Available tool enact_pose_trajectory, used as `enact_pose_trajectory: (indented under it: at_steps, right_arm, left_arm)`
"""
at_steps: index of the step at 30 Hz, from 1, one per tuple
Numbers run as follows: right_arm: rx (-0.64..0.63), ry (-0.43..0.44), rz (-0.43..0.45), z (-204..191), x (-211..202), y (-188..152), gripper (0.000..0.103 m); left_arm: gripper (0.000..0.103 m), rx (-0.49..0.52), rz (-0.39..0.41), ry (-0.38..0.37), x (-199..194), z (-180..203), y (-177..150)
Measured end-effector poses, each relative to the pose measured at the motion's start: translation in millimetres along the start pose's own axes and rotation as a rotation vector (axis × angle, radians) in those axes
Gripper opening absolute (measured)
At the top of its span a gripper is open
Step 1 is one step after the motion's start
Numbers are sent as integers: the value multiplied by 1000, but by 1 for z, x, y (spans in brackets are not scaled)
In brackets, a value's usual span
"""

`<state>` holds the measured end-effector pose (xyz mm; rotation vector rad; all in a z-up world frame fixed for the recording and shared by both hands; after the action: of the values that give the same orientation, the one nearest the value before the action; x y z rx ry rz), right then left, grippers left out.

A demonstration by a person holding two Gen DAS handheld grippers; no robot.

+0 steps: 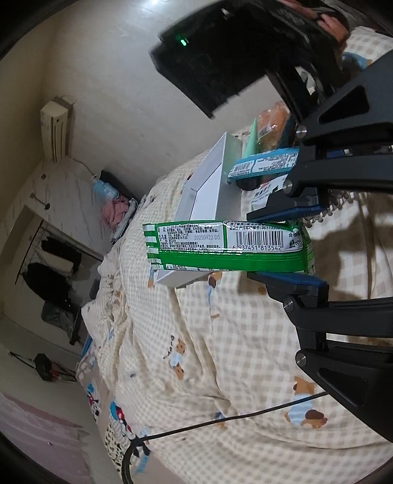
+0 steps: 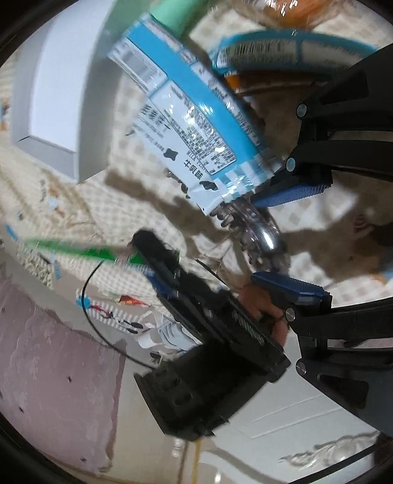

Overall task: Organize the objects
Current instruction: 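Grasp the dark hair claw clip with the right tool while the left tool holds the snack bar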

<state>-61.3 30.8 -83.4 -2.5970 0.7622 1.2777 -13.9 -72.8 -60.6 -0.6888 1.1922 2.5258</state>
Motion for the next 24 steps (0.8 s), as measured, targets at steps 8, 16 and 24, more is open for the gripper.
enact_pose_trajectory:
  at_steps: [8,16,24]
  right_arm:
    - [165,46,-32,24,11,15,48]
    - [174,102,6,20,-3,24,48]
    - [176,216,27,6,-16,31,28]
  left_arm:
    - [33,0,-4,2,1,1,-2]
    - [33,-7,-2,-1,0,-1,-2]
    - [33,-16,7,-6,-1,-1,0]
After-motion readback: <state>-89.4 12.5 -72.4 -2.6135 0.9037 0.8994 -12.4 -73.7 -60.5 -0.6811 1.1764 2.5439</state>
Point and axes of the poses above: each gripper's, at about its wrist camera, not at the fingertips, and x roughly the way its jaws point, z to its right, y to its top, the point moved 7 cm from there along x, roughly the way its jaws point, and after that the axes turned 5 degrees about -x, right-handed, at the moved point
